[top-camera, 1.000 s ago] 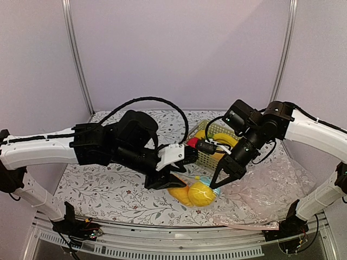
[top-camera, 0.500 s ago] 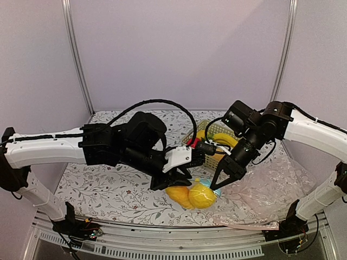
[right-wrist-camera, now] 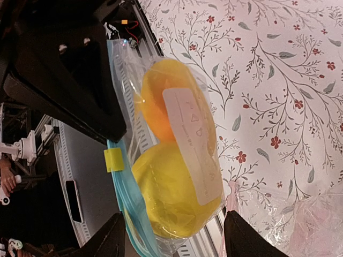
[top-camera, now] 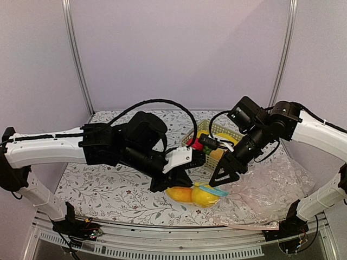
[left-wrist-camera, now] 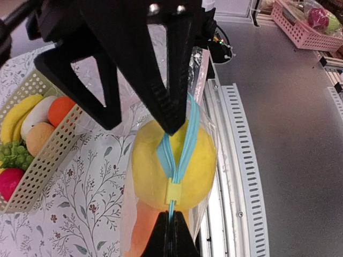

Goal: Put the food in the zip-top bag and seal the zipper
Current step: Hold the zipper food storage bag, then hold the zipper from the zipper food storage bag, then zip the zipper on the zipper food storage bag, then place the zipper food storage bag at the center of the board, then reset both arms

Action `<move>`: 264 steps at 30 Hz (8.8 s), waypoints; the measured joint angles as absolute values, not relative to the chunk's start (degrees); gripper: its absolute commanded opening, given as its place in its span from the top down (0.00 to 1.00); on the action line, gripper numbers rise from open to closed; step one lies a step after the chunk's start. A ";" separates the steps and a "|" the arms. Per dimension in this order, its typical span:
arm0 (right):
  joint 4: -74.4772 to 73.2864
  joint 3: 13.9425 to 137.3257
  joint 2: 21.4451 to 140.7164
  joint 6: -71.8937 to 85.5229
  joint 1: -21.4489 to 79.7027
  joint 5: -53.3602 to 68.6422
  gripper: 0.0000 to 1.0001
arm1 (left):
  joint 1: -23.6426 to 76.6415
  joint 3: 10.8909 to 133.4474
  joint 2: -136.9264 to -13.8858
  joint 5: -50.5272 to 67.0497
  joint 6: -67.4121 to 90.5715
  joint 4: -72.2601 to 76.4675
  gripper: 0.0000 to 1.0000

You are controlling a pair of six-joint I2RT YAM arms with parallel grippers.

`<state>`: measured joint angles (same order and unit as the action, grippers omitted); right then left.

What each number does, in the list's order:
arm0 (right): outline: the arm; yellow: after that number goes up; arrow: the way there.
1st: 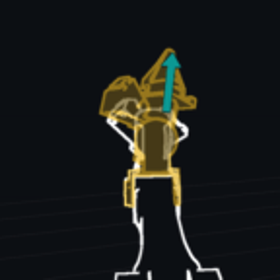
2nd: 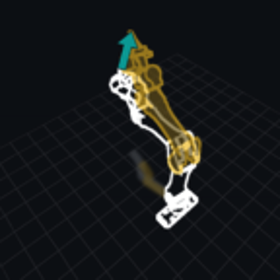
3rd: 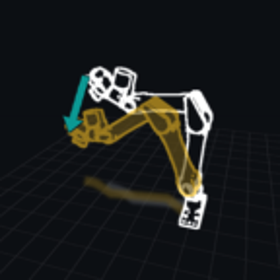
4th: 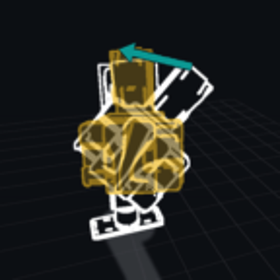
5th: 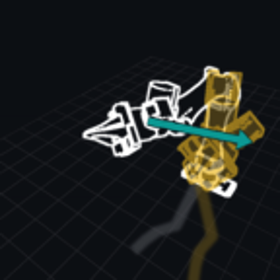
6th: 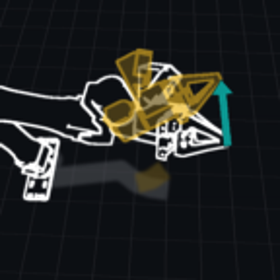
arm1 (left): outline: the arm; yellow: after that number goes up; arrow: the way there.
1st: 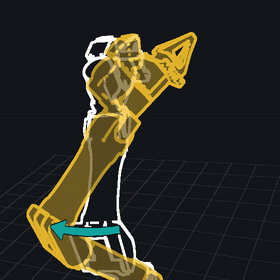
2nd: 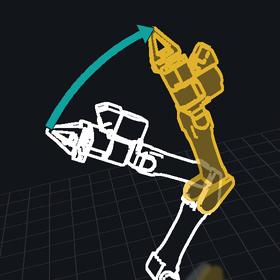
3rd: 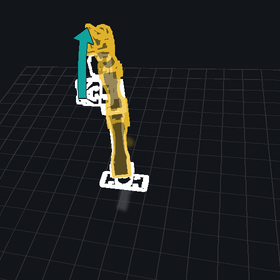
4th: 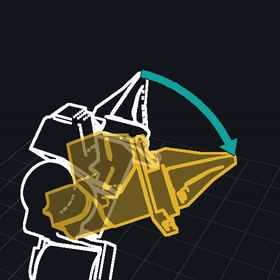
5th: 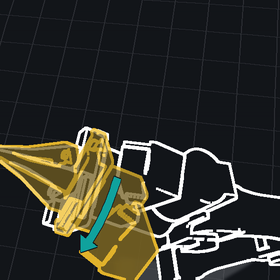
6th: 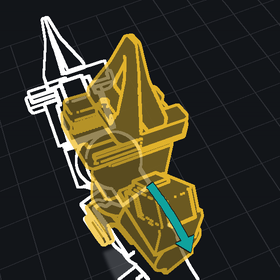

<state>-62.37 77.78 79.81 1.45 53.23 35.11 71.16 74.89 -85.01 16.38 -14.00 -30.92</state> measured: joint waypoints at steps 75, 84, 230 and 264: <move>-25.65 64.14 71.09 10.76 64.82 24.05 0.73 | 60.16 70.15 -83.40 44.47 4.69 -24.43 1.00; -24.29 63.55 71.09 10.79 64.95 25.04 0.79 | 58.28 68.45 -82.21 45.98 8.45 -20.88 1.00; -26.04 49.36 63.42 21.52 22.57 -8.34 0.01 | 10.76 37.45 -68.42 1.89 23.11 6.57 0.01; 34.02 15.20 61.28 12.56 -6.92 -0.93 0.01 | -5.63 12.53 -61.67 -11.03 13.06 37.60 0.00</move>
<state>34.02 15.20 61.28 12.56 -6.92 -0.93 -5.63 12.53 -61.67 -11.03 13.06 37.60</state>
